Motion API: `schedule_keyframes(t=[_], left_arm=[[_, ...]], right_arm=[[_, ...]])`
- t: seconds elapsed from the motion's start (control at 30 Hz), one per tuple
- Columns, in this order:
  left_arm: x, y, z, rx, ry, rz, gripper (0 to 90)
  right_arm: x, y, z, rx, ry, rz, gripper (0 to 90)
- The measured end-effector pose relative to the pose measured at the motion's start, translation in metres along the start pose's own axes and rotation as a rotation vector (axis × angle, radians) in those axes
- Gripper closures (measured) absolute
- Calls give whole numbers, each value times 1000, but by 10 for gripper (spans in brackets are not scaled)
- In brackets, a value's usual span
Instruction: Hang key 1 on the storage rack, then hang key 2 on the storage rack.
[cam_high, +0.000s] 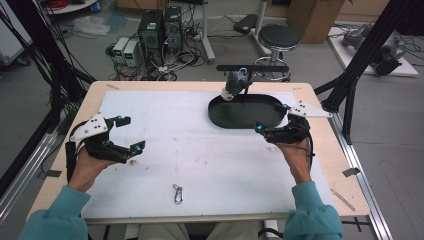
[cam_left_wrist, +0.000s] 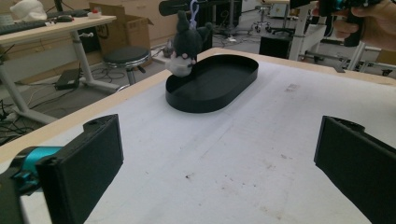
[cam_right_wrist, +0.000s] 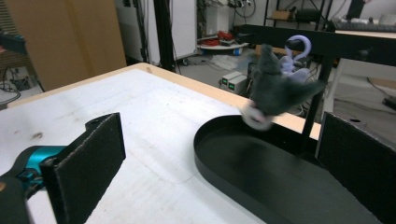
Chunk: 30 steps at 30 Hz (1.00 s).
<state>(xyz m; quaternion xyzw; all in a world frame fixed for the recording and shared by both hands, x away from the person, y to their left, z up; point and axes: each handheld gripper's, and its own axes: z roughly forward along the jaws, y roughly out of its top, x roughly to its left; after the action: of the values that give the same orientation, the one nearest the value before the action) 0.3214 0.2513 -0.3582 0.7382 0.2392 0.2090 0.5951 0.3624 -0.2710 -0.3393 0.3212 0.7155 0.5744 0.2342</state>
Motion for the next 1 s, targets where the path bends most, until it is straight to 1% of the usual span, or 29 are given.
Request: schedule_keyframes(t=[0.07,0.1,0.13,0.2,0.23,0.37,0.47,0.5,0.53,0.6,0.67,0.9,0.93,1.0], left_arm=[[-1,-2,-2,-2,1,2,17],[-2,-3,-3,-7,3,3,17],[-4,-4,-4,-15,3,0,17],[-5,-7,-6,-16,-1,1,17],[-6,-9,-6,-16,0,-3,17],[-10,-15,-9,-24,2,-4,17],[-11,-21,-10,-33,9,-14,17],[-11,-23,-11,-35,10,-17,17],[-11,-25,-11,-34,14,-22,17],[-10,-27,-11,-30,16,-28,17],[-9,-29,-12,-27,20,-29,17],[-5,-30,-13,-24,21,-27,17],[-5,-30,-13,-22,29,-29,17],[-4,-30,-14,-22,28,-35,17]], right_arm=[[4,-6,-4,-38,21,-9,7],[6,-9,-7,-40,24,-8,7],[8,-12,-8,-45,26,-17,7],[12,-19,-13,-56,20,-42,7],[14,-22,-15,-62,16,-46,7],[18,-35,-24,-96,25,-43,7],[18,-41,-28,-114,21,-44,7],[18,-43,-29,-115,20,-39,7],[17,-44,-29,-117,18,-46,7],[17,-45,-30,-117,23,-38,7],[15,-46,-30,-115,15,-35,7],[15,-47,-26,-109,21,-29,7],[15,-47,-26,-109,22,-28,7],[15,-47,-25,-107,26,-28,7]])
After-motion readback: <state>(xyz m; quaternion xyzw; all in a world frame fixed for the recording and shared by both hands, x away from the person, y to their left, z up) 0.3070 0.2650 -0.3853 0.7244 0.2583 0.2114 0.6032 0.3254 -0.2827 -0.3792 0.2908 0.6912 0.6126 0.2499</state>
